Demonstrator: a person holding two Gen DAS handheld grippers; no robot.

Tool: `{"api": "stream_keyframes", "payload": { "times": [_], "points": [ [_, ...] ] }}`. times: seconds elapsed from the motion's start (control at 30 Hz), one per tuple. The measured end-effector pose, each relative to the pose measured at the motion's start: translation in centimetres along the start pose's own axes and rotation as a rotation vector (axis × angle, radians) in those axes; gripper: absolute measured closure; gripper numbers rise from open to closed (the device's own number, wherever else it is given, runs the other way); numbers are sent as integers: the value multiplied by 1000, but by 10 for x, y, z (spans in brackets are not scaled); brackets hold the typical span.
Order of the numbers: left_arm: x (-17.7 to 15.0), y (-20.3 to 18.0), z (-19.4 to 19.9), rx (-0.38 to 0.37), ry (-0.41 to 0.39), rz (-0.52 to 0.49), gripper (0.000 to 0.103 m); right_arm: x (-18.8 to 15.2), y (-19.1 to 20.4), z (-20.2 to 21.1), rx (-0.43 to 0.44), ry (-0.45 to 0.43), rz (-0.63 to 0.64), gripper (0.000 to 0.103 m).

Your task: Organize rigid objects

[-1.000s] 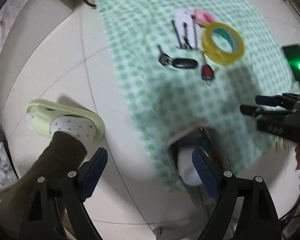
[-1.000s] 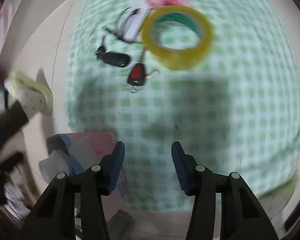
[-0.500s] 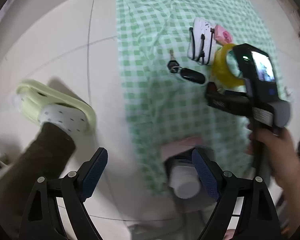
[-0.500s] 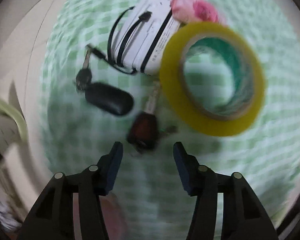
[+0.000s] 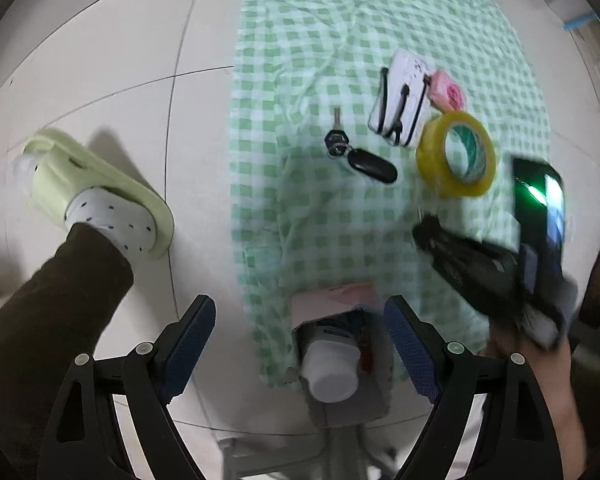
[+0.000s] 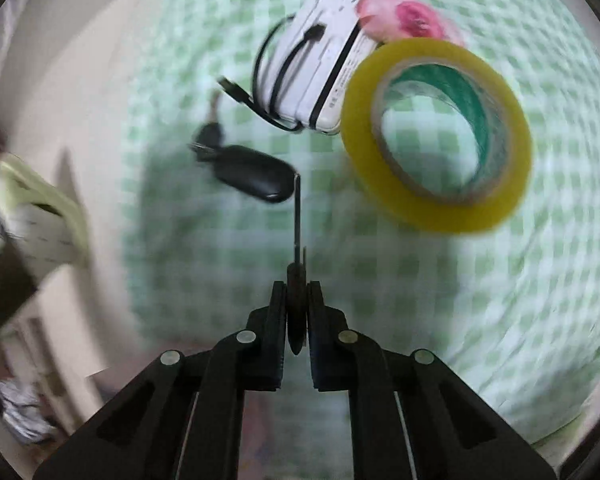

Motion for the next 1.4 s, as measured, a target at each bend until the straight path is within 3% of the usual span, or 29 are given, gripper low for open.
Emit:
{"api": "stream_keyframes", "payload": {
  "times": [0.17,0.33,0.47,0.5,0.53,0.57,0.6,0.7,0.73,0.8,0.87,0.97,1.03,1.17,1.27,1.4],
  "points": [
    [1,-36,7,-169,-28,47,17,-32,22,45,179,-43,-61,91],
    [-4,-48,15,-172,-68,-15,17,-77,58,82,301,-61,-1,91],
    [-10,-64,23,-242,-103,-32,18,-100,86,110,390,-92,26,91],
    [-11,-63,27,-255,-118,-31,22,-105,94,116,410,-102,37,91],
    [-11,-64,29,-252,-131,-23,48,-109,100,119,421,-111,46,91],
    [-13,-61,31,-237,-138,-18,90,-112,106,125,432,-121,53,91],
    [-14,-55,31,-205,-146,-14,98,-115,108,129,438,-128,53,90],
    [-20,-40,37,-214,-182,20,98,-121,109,134,432,-126,35,89],
    [-25,-40,39,-210,-189,21,100,-122,108,131,420,-107,30,87],
    [-30,-38,42,-200,-198,5,103,-124,103,116,333,-52,40,72],
    [-40,-42,41,-207,-182,-11,103,-120,85,105,120,-98,87,67],
    [-51,-44,40,-211,-166,-43,103,-108,49,90,-237,-179,194,36],
    [-54,-46,39,-196,-160,-68,103,-106,30,79,-337,-176,208,34],
    [-69,-54,36,-199,-119,-116,103,-108,-3,58,-337,-98,74,33],
    [-84,-62,23,-201,-54,-140,103,-109,-25,49,-357,-67,-12,22],
    [-96,-69,5,-188,24,-160,103,-104,-41,45,-407,-65,-49,16]
  ]
}}
Point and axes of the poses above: each gripper's, at about its wrist camera, not at the fingertips, and z roughly against the way its jaws point, y to its left, x to its top, the point moved 10 cm from there along -z, roughly the way its jaws point, and after that the axes turned 10 degrees about -z, right-handed, at the moved point
